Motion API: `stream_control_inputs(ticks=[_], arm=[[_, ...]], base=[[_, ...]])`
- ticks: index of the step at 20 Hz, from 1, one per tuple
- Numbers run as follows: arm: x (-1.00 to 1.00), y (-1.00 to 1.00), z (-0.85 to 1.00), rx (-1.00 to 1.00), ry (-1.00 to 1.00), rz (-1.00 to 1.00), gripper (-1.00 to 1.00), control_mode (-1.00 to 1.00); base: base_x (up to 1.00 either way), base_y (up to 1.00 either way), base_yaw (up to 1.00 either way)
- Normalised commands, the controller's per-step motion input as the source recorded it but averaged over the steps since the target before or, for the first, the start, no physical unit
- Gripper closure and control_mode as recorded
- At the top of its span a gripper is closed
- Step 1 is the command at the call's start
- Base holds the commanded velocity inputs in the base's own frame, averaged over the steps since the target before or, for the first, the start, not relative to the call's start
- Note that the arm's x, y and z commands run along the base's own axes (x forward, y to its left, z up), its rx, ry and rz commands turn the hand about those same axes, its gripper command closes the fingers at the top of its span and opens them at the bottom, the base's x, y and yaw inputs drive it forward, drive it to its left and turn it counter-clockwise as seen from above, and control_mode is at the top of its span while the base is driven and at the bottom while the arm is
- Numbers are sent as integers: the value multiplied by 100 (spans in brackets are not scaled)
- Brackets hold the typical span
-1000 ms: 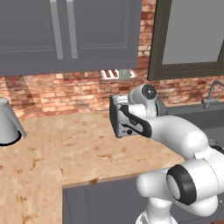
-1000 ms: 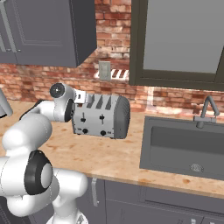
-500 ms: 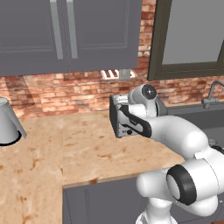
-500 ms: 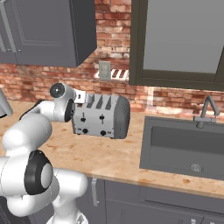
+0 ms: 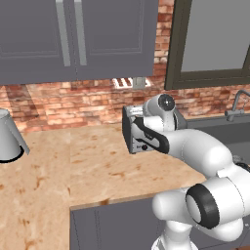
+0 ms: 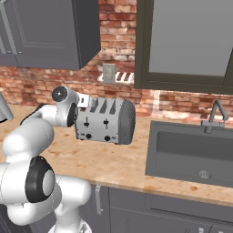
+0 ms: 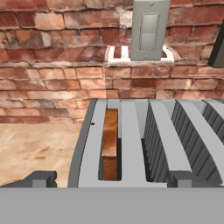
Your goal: Start the toaster. Once the lever pops up, take the bread to the plate on the dining counter.
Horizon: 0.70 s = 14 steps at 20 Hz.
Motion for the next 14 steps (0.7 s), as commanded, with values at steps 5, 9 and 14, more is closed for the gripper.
stream_control_inputs(ticks=[5,9,14], arm=[[0,0,0,0,0,0,-100,-100],[0,0,0,0,0,0,-100,-100],[0,0,0,0,0,0,-100,-100]], base=[[0,0,0],[0,0,0],[0,0,0]])
